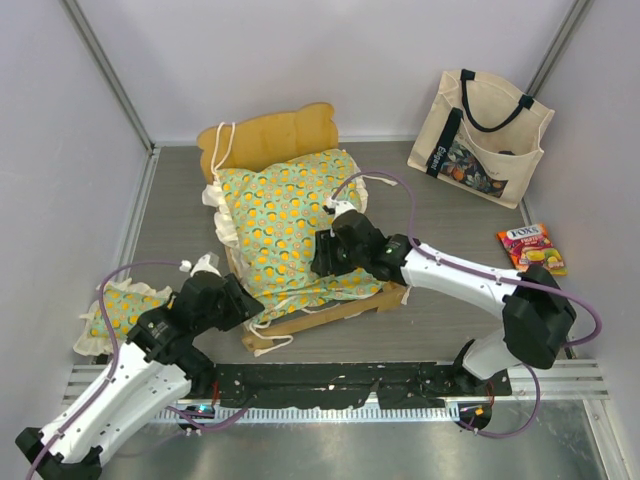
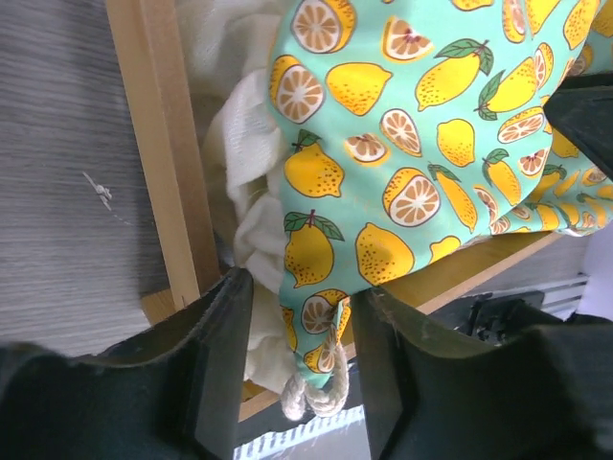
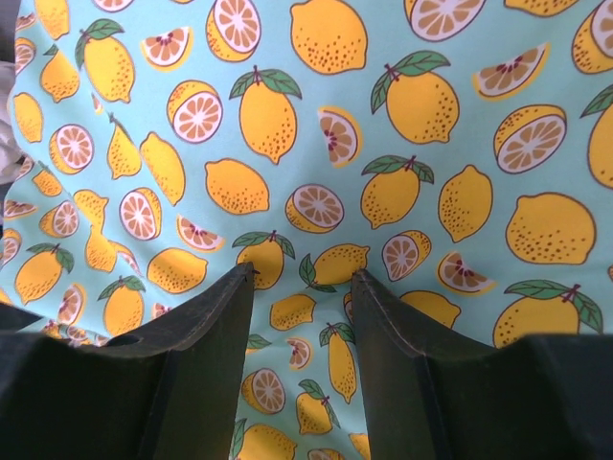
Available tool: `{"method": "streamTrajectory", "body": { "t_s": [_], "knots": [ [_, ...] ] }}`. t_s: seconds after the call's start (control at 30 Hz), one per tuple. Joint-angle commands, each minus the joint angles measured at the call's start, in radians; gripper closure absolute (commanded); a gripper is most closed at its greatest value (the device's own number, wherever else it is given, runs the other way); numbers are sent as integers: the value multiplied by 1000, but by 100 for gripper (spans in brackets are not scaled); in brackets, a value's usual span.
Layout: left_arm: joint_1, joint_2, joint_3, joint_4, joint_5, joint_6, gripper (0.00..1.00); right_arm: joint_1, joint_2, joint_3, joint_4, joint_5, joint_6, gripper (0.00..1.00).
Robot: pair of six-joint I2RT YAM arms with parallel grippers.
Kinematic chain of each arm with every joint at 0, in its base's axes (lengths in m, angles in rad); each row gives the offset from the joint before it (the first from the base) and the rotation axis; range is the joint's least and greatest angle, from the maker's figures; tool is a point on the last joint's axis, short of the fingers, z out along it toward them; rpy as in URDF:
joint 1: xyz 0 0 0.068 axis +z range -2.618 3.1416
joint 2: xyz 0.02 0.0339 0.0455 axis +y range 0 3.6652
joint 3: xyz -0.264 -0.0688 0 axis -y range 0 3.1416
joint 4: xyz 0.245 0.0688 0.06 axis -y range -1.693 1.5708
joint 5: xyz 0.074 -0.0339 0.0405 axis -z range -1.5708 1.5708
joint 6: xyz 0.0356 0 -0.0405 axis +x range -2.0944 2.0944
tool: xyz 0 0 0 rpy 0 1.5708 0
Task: Set up the pet bed
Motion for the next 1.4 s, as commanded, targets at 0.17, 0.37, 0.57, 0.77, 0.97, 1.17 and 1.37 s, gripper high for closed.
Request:
{"method": "streamTrajectory", "body": {
  "t_s": [0.17,0.37,0.57,0.77,0.97,1.17,1.37],
  "knots": [
    [-2,38,198,-103,-96,115,18,8,-289,4,-112,216,16,44],
    [-2,58,310,-166,-168,167,0,8,-465,1,-485,556,300,41],
    [-2,84,381,-156,-373,254,0,17,-640,-186,-553,386,639,45],
    [-2,235,508,-136,-456,374,0,112,-614,-239,-584,375,817,46],
    [-1,256,499,-76,-416,405,0,120,-567,-286,-487,375,892,45],
    [1,226,470,-58,-413,390,0,120,-517,-311,-386,422,938,43],
    [1,223,465,-56,-409,386,0,120,-410,-323,-370,427,1041,43]
  ]
}}
